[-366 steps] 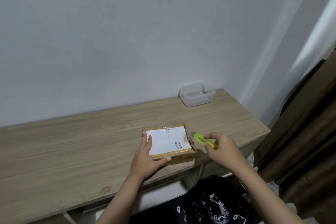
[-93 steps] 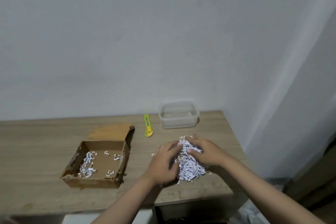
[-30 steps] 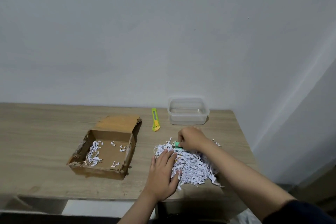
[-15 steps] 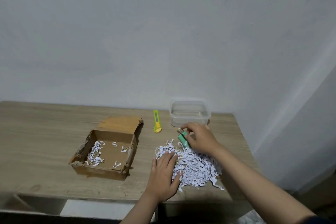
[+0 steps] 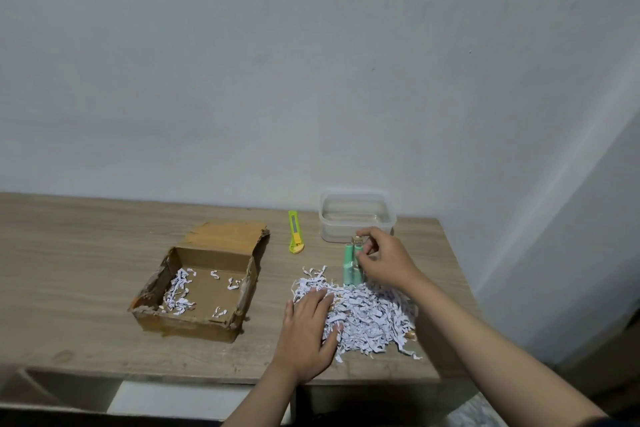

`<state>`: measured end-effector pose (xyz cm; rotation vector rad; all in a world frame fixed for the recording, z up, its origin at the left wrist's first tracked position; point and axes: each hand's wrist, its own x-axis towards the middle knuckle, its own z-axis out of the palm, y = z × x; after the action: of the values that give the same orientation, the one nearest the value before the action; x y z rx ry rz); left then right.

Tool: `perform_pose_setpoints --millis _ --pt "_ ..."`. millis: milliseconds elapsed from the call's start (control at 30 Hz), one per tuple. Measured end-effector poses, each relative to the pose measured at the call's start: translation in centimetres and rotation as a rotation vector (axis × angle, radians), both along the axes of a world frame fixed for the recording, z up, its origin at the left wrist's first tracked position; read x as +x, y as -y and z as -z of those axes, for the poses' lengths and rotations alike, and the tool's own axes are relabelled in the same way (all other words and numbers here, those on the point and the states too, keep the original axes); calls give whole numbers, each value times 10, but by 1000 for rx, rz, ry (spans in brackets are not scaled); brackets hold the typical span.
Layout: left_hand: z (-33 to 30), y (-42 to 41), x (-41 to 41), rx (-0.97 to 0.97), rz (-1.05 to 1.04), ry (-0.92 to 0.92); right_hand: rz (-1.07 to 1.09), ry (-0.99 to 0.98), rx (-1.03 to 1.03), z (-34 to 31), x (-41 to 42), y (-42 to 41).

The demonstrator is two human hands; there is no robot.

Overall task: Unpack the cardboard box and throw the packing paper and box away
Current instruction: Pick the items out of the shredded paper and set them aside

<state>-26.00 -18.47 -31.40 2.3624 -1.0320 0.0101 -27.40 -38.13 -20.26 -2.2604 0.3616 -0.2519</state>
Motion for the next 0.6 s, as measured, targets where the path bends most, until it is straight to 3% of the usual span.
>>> perform_pose_setpoints --millis 400,600 --pt "-1 0 1 42 -4 -24 212 104 376 3 1 12" --pt "-1 -1 0 22 -56 -22 379 228 314 -5 2 36"
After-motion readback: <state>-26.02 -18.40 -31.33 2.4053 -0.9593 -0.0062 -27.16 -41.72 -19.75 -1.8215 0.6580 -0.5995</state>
